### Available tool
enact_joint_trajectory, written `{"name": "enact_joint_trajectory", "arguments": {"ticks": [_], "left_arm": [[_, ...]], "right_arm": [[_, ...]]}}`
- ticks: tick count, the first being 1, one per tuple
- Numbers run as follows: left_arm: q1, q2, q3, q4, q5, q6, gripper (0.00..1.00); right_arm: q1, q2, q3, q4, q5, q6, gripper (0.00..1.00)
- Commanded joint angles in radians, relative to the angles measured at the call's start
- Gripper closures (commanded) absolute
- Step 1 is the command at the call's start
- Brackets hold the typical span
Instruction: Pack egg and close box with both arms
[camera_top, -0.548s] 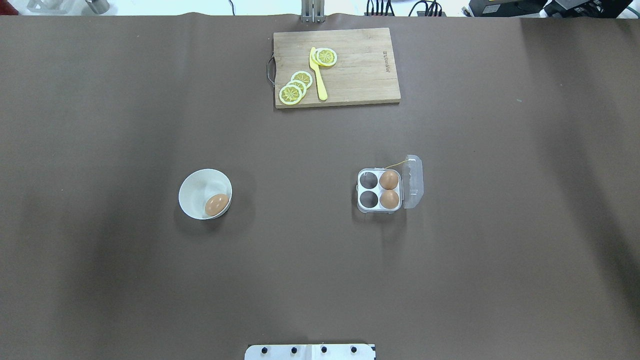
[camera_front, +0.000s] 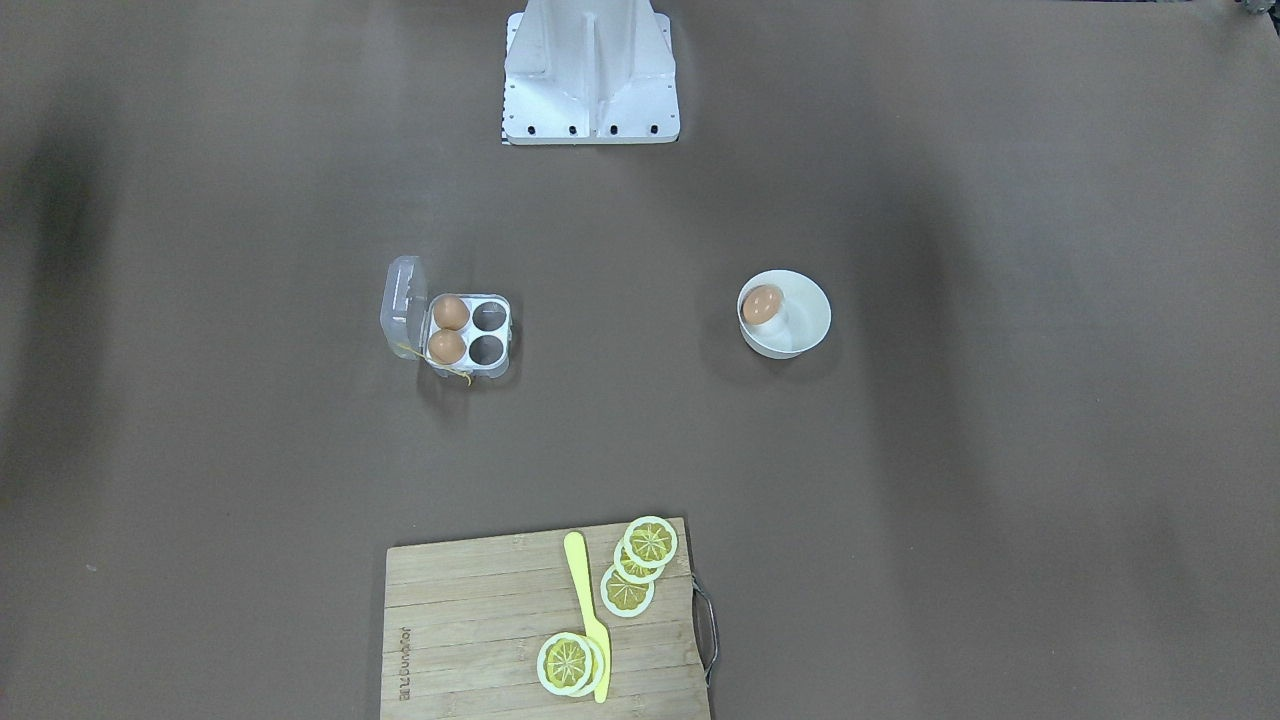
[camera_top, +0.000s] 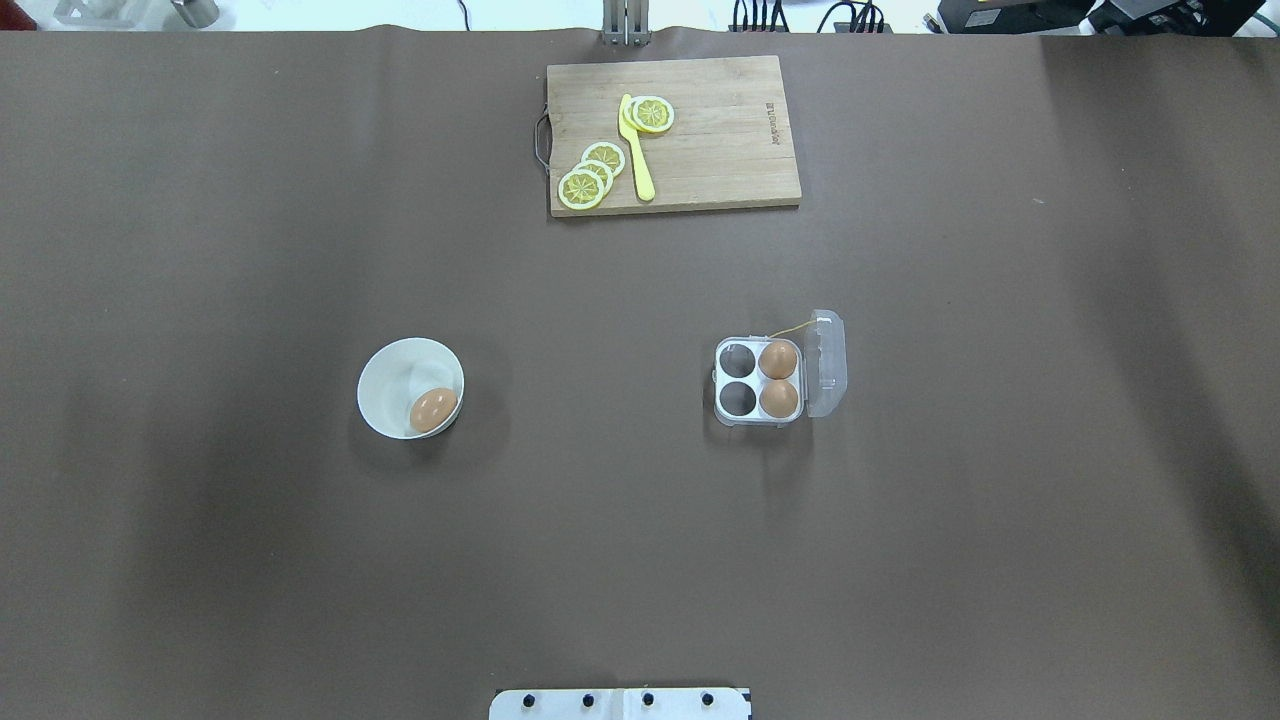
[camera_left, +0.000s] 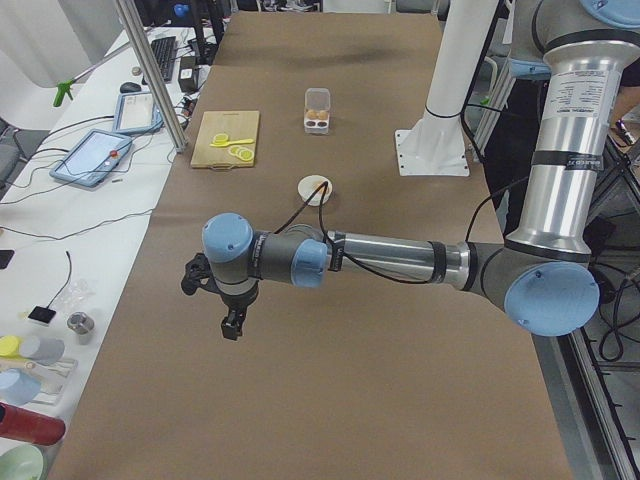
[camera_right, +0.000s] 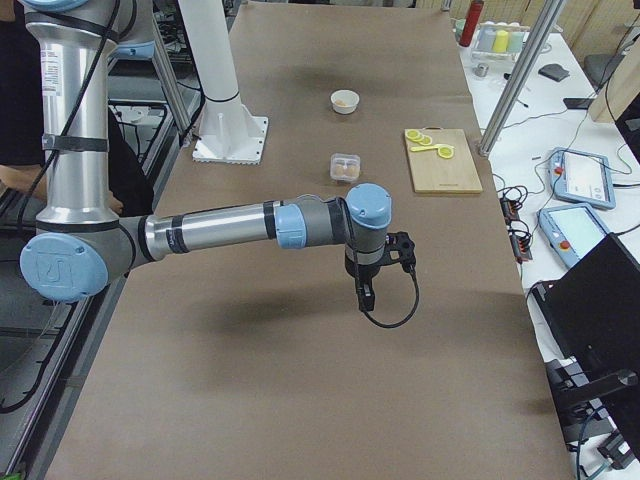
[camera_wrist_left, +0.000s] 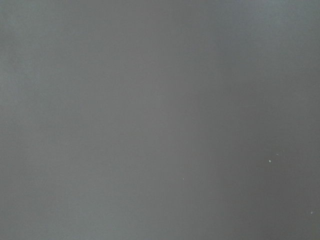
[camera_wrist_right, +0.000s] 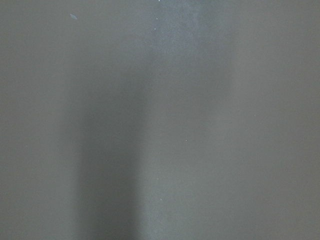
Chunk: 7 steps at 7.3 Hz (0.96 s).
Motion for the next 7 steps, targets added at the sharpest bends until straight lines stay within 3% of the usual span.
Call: {"name": "enact_joint_trajectory", "arguments": {"ticks": [1, 2, 3, 5, 7], "left_arm": [[0.016, -0.034, -0.060, -0.075, -0.070, -0.140, 0.02], [0.018, -0.026, -0.056, -0.153, -0.128, -0.152, 0.02], [0.065, -0.053, -0.062, -0.163, -0.132, -0.283, 0.02], [0.239, -0.142, -0.092, -0.160, -0.106, -0.343, 0.02], [0.440, -0.191, -0.165, -0.151, 0.088, -0.411, 0.02]], "right_arm": [[0.000, 0.000, 0.000, 0.000, 0.000, 0.000, 0.00], [0.000, 0.000, 0.000, 0.000, 0.000, 0.000, 0.00], [0.002, -0.003, -0.001, -0.001, -0.003, 0.000, 0.00], [0.002, 0.000, -0.003, -0.003, -0.049, 0.002, 0.00], [0.002, -0.002, -0.004, -0.005, -0.051, 0.003, 0.00]]}}
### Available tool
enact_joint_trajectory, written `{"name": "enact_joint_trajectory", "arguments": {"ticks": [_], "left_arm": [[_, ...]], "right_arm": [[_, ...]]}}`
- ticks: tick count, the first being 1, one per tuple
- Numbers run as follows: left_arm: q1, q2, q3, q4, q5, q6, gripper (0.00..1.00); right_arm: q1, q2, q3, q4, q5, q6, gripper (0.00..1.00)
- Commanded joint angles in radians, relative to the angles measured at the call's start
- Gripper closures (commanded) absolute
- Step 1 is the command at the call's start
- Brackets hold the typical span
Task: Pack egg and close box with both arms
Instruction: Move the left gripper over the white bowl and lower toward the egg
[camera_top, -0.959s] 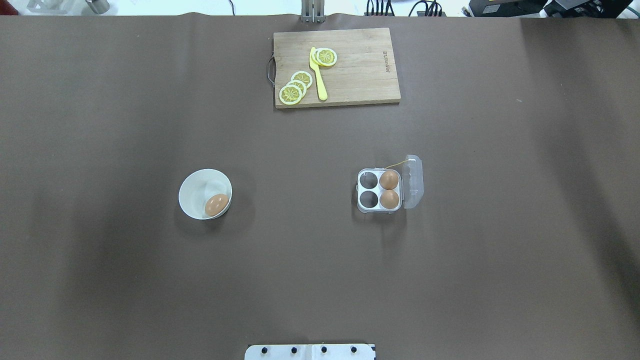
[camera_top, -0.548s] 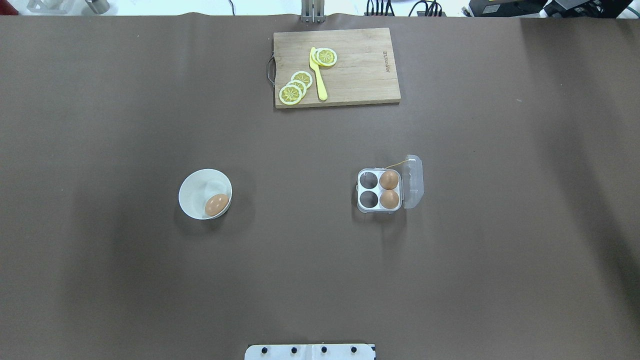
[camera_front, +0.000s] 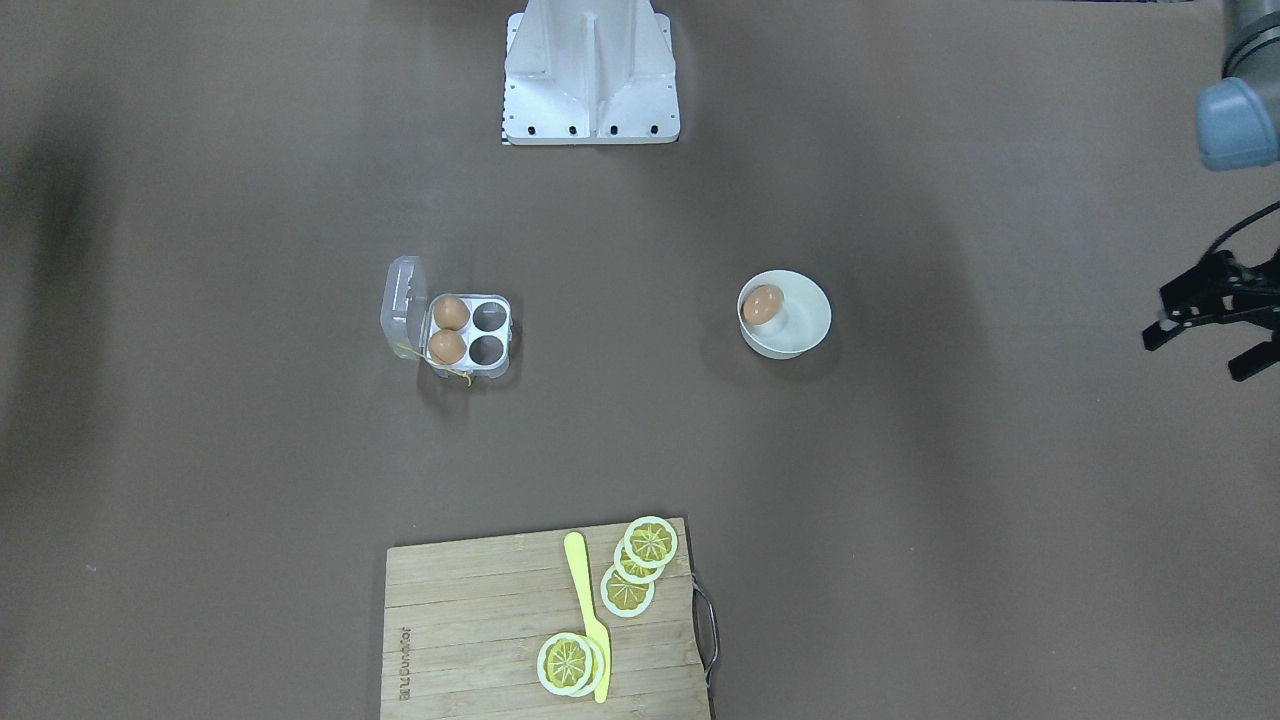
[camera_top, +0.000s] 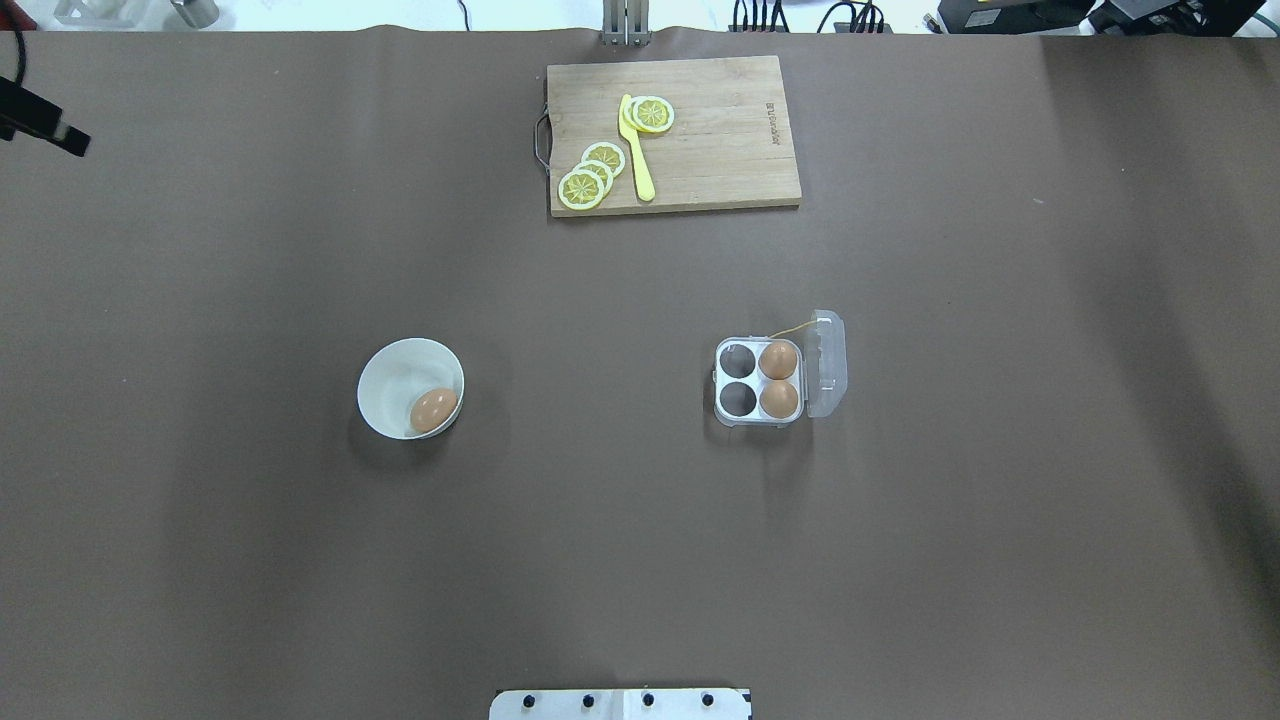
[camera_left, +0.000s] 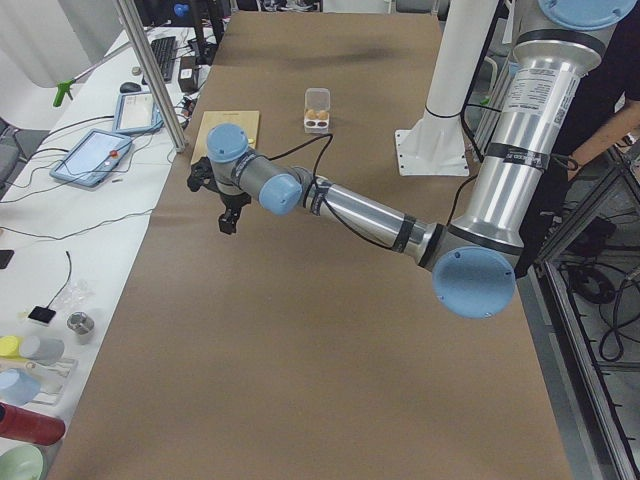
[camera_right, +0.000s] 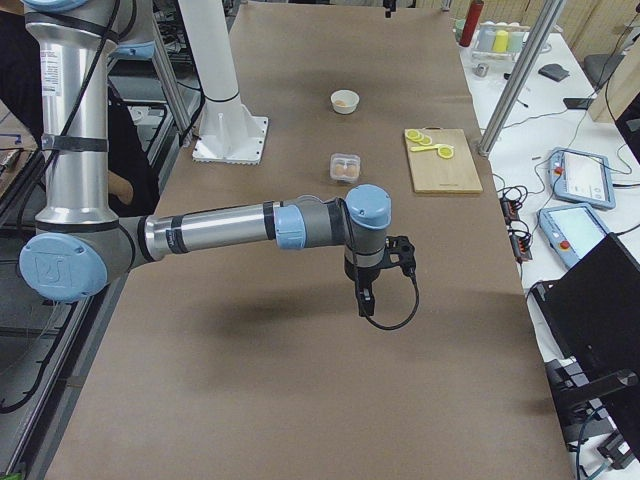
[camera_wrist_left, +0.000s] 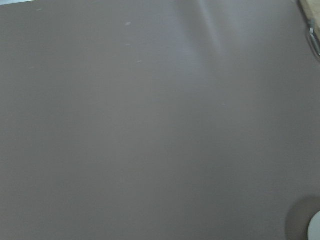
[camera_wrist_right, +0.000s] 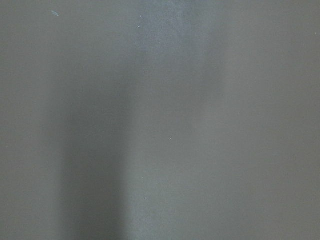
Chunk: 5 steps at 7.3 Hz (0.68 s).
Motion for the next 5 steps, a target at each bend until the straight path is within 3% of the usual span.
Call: {"name": "enact_joint_trajectory", "arguments": {"ticks": [1, 3, 5], "left_arm": [[0.219, -0.089, -0.024, 0.017, 0.153, -0.126, 0.02], [0.311, -0.188, -0.036, 0.156, 0.158, -0.162, 0.02], [0.397, -0.189, -0.065, 0.157, 0.179, -0.164, 0.03]], "right_arm": [[0.000, 0.001, -0.003, -0.001, -0.004, 0.001, 0.00], [0.002, -0.001, 0.000, -0.001, -0.002, 0.001, 0.00], [0.003, -0.001, 0.000, -0.001, -0.002, 0.001, 0.00]]}}
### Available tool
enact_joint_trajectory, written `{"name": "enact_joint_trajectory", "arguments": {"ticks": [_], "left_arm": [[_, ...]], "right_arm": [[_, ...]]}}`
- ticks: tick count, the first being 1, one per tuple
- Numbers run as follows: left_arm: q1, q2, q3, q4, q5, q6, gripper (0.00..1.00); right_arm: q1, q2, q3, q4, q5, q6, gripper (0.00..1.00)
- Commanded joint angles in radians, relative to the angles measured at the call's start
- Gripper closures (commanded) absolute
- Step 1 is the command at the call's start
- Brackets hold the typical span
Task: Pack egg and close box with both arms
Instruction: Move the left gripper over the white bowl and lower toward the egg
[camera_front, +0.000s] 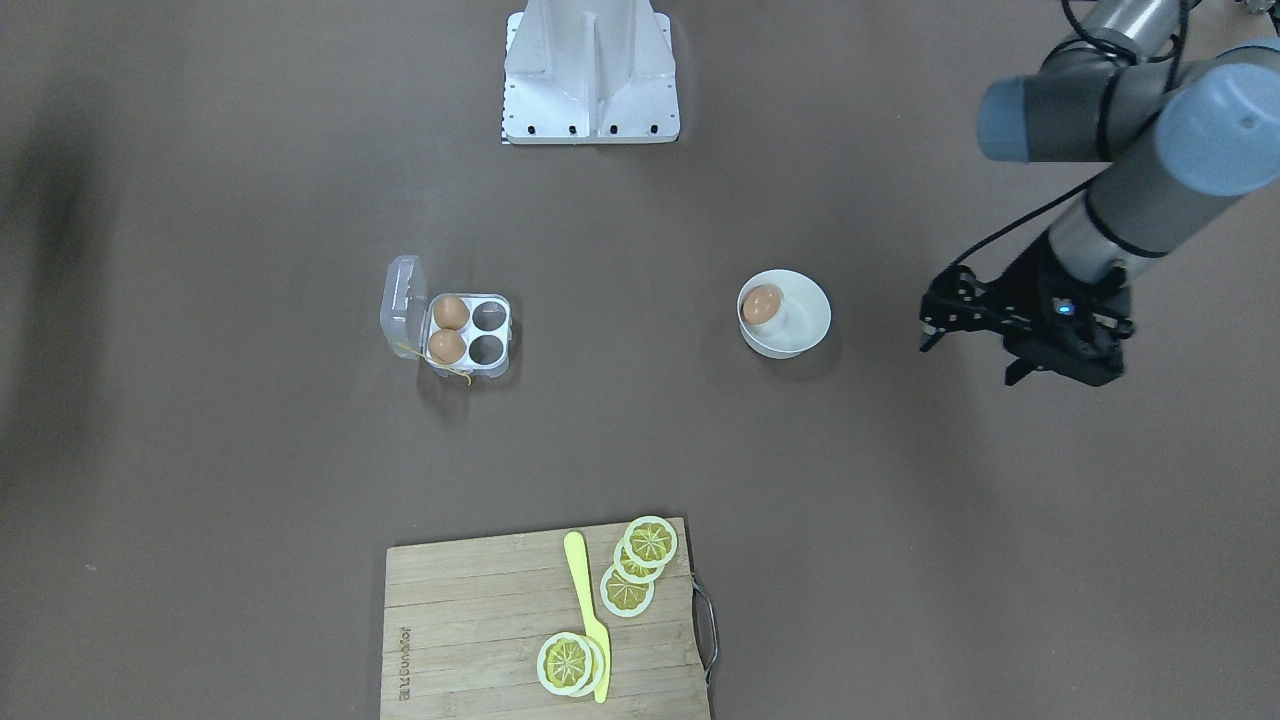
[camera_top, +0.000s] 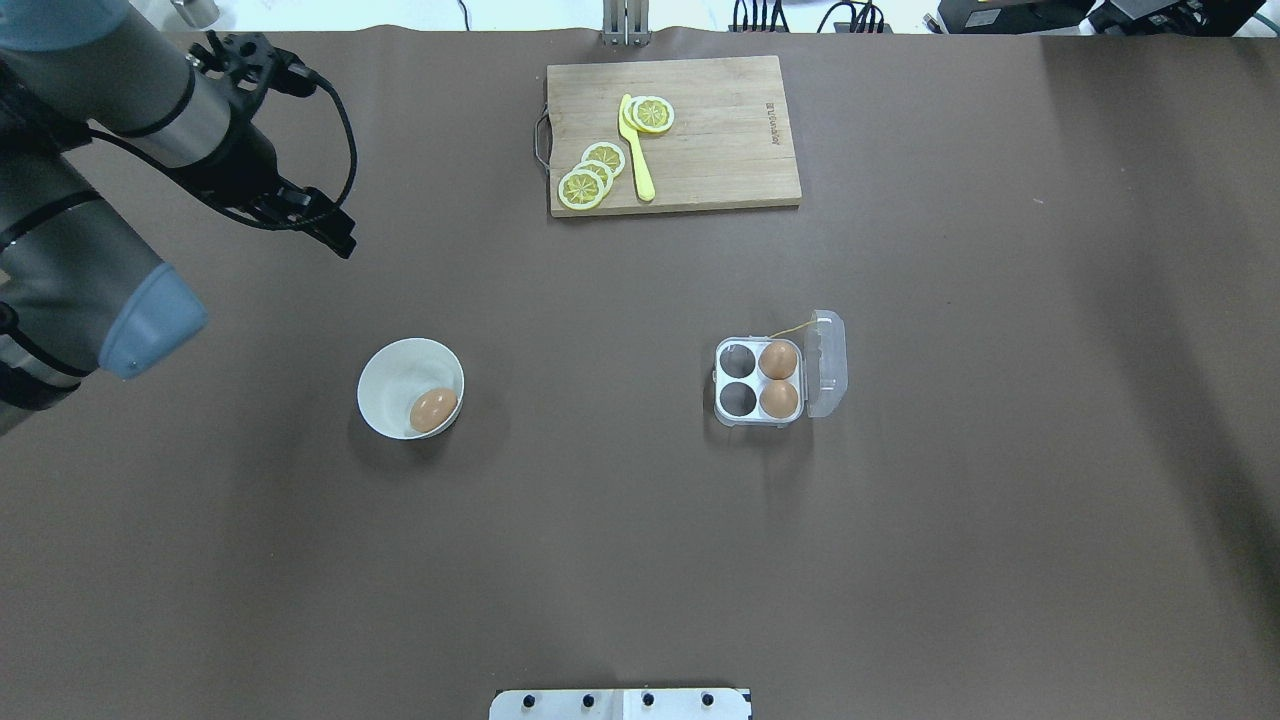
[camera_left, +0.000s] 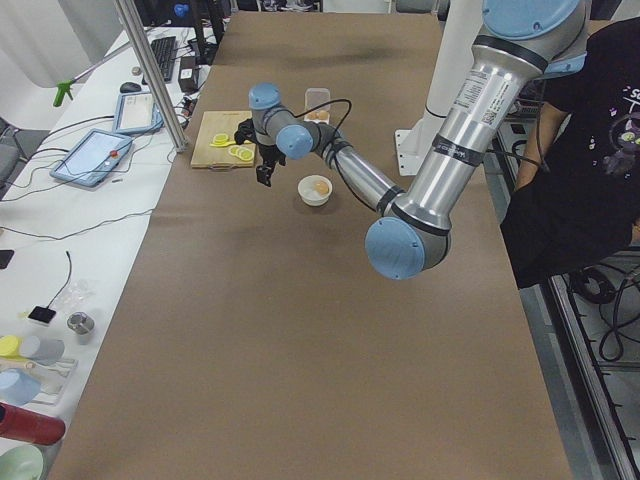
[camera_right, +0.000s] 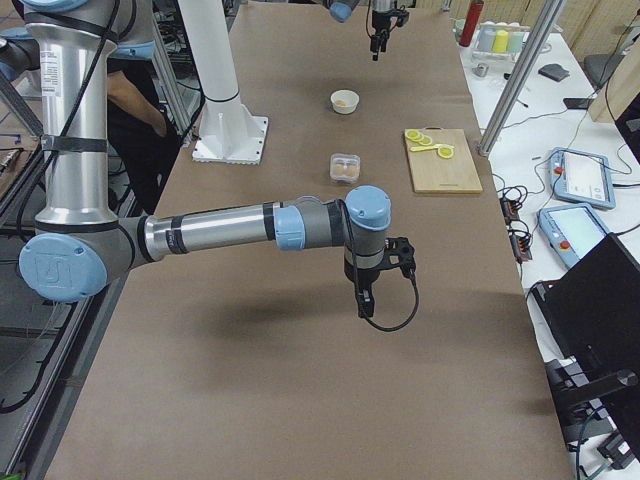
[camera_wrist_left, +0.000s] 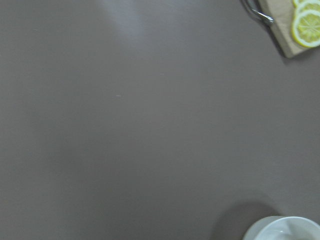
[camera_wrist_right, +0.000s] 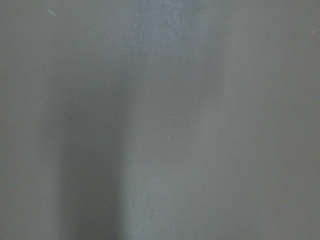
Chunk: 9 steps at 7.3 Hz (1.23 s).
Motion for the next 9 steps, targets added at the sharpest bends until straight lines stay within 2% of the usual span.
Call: {"name": "enact_joint_trajectory", "arguments": {"ticks": [1, 3, 5, 6, 7, 9], "left_arm": [[0.122, -0.009, -0.013, 0.013, 0.063, -0.005, 0.03], [0.197, -0.008, -0.002, 0.012, 0.091, -0.011, 0.06], [0.220, -0.003, 0.004, 0.008, 0.111, -0.022, 0.11], [0.249, -0.003, 0.011, 0.007, 0.151, -0.023, 0.15], [0.253, -0.003, 0.016, 0.005, 0.151, -0.023, 0.21], [0.265, -0.011, 0.034, 0.005, 0.151, -0.023, 0.21]], "right_arm": [[0.001, 0.000, 0.000, 0.000, 0.000, 0.000, 0.00], [0.007, 0.000, 0.000, 0.000, 0.000, 0.000, 0.00], [0.007, 0.001, 0.002, 0.000, 0.000, 0.000, 0.00], [0.007, 0.001, 0.002, 0.000, 0.000, 0.000, 0.00], [0.009, 0.001, 0.002, 0.000, 0.000, 0.000, 0.00], [0.009, 0.001, 0.003, 0.002, 0.000, 0.000, 0.00]]}}
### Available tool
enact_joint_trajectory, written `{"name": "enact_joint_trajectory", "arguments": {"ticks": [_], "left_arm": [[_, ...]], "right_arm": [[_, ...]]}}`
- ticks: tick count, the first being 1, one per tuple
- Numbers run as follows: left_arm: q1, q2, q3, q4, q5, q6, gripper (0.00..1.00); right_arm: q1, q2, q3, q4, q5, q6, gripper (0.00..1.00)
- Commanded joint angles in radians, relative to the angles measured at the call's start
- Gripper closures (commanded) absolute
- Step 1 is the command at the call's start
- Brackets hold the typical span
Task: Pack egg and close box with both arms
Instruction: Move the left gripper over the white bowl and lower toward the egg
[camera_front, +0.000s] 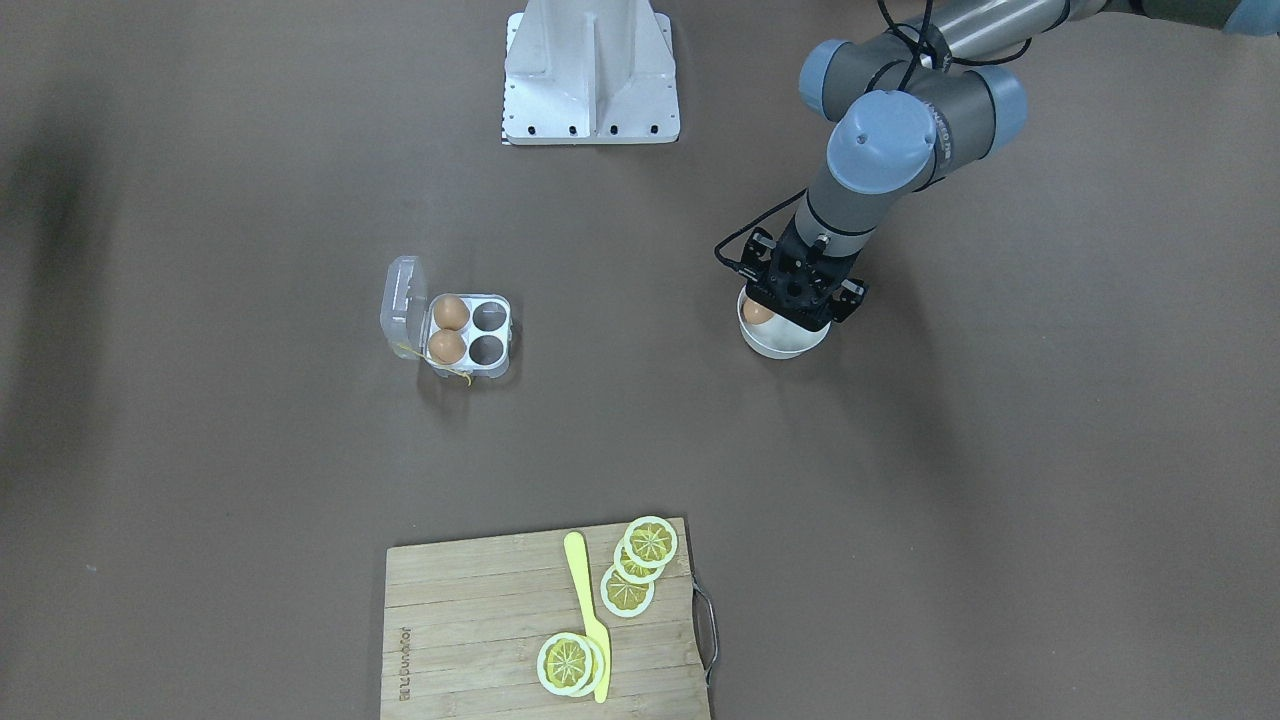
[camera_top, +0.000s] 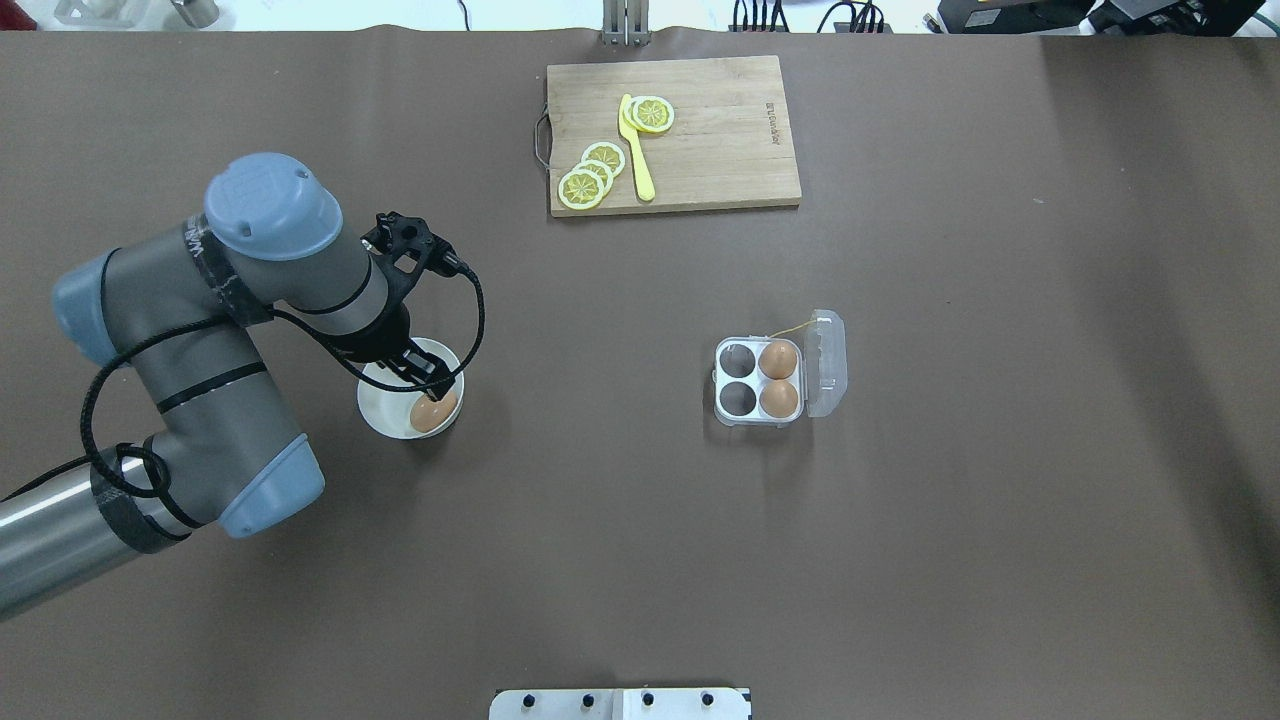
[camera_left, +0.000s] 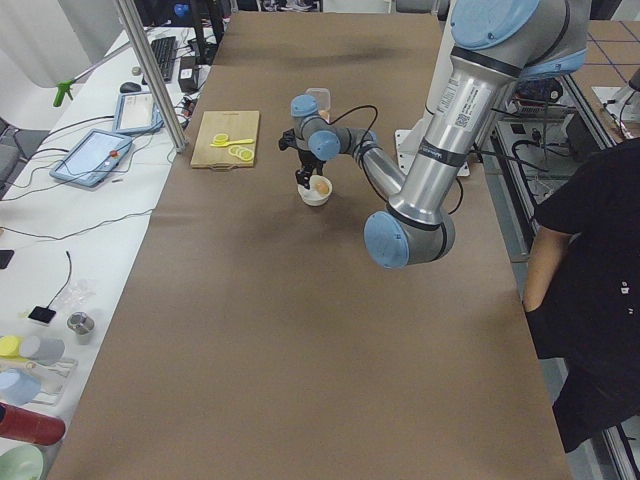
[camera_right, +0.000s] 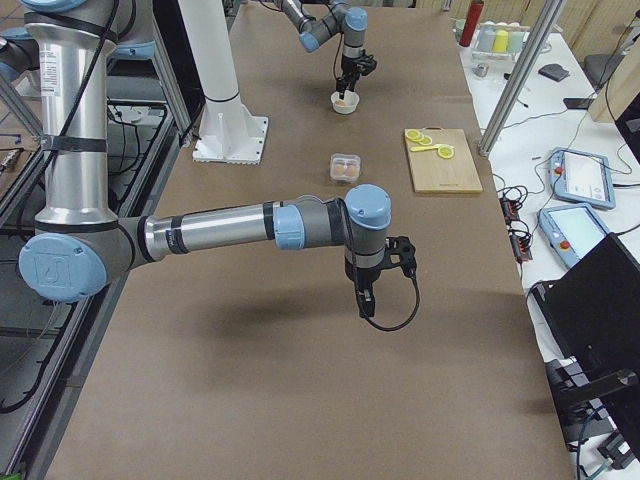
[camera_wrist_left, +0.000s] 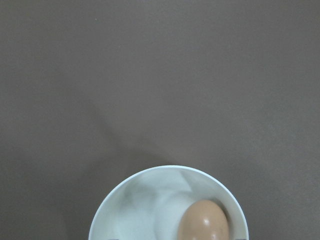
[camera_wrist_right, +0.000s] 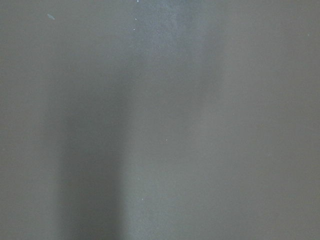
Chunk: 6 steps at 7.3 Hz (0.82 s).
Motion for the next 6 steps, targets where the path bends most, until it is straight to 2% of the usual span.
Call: {"name": "enact_joint_trajectory", "arguments": {"ticks": [1, 3, 6], "left_arm": [[0.016, -0.002, 0.010, 0.000, 0.002, -0.001, 0.21], [0.024, -0.004, 0.013, 0.000, 0.002, -0.001, 0.21], [0.027, -0.005, 0.024, -0.002, 0.002, 0.002, 0.28]], "right_arm": [[0.000, -0.001, 0.001, -0.001, 0.000, 0.000, 0.00], [0.000, -0.002, 0.001, -0.001, 0.000, 0.000, 0.00], [0.005, -0.002, 0.004, 0.001, 0.000, 0.000, 0.00]]}}
